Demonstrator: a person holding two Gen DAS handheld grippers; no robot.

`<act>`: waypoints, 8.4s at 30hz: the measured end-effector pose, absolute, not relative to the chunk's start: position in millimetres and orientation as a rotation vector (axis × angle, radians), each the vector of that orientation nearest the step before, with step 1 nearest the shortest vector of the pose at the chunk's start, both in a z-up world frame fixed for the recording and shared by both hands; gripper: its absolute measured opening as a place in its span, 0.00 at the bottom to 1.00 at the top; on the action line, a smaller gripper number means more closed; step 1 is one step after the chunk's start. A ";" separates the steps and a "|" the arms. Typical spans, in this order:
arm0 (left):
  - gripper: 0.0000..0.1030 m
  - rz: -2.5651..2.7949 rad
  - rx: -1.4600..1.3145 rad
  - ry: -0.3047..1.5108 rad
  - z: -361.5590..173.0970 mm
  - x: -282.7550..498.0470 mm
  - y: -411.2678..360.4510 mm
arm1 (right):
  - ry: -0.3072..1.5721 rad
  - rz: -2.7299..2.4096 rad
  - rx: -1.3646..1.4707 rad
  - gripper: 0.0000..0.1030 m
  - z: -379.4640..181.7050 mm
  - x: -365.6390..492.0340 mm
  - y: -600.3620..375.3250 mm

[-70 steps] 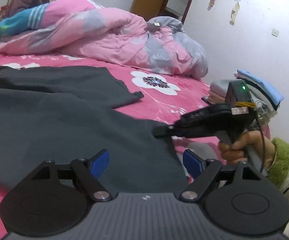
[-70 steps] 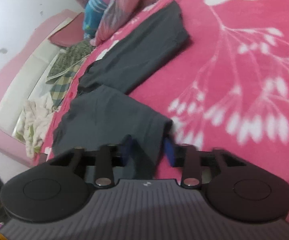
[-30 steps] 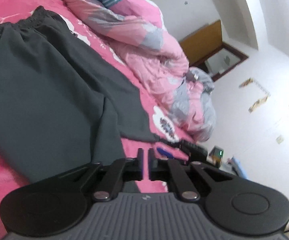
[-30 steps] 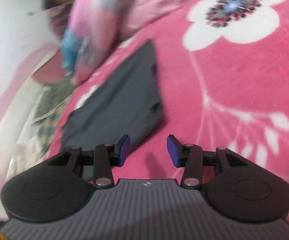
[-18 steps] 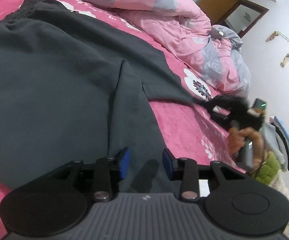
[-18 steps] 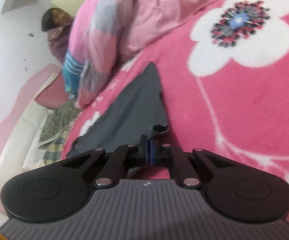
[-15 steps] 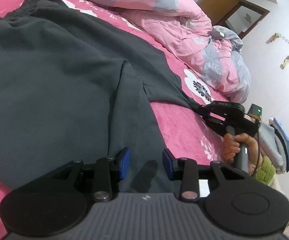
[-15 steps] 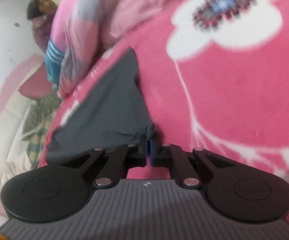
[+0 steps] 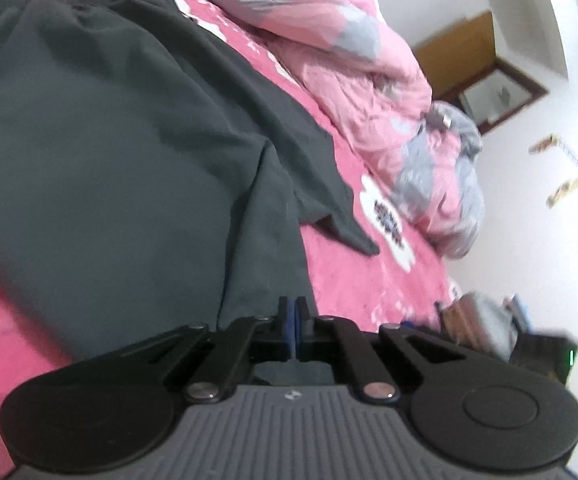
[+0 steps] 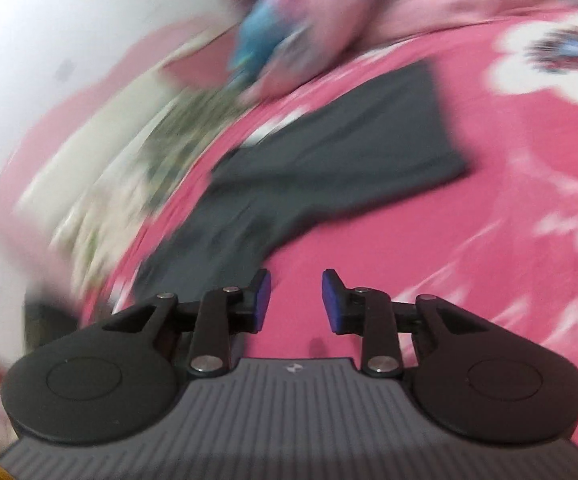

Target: Fold clothes

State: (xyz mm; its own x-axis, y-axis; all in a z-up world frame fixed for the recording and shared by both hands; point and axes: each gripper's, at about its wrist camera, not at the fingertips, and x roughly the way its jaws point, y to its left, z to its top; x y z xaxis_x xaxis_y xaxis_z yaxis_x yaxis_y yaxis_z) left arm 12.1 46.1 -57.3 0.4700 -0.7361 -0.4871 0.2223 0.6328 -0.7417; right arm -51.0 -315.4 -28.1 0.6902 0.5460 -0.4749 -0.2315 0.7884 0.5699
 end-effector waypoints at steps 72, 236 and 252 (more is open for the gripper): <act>0.44 -0.572 -0.447 0.792 -50.2 -27.5 68.4 | 0.710 0.499 0.549 0.58 11.6 -118.1 -346.7; 0.57 -0.426 -0.723 0.354 -80.9 4.9 216.4 | 0.960 1.356 -0.418 0.08 -18.5 278.0 65.0; 0.57 -0.360 -0.537 0.378 -15.5 56.6 200.0 | 0.675 1.023 -0.320 0.29 51.0 242.2 -69.1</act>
State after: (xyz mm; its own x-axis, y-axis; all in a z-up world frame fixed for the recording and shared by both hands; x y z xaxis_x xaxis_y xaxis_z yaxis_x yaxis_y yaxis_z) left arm 56.6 200.0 -15.5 0.8699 -0.4242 -0.2517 0.2303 0.8006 -0.5531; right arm 242.2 -69.1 51.0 0.3440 0.6763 -0.6514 -0.8648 0.4985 0.0608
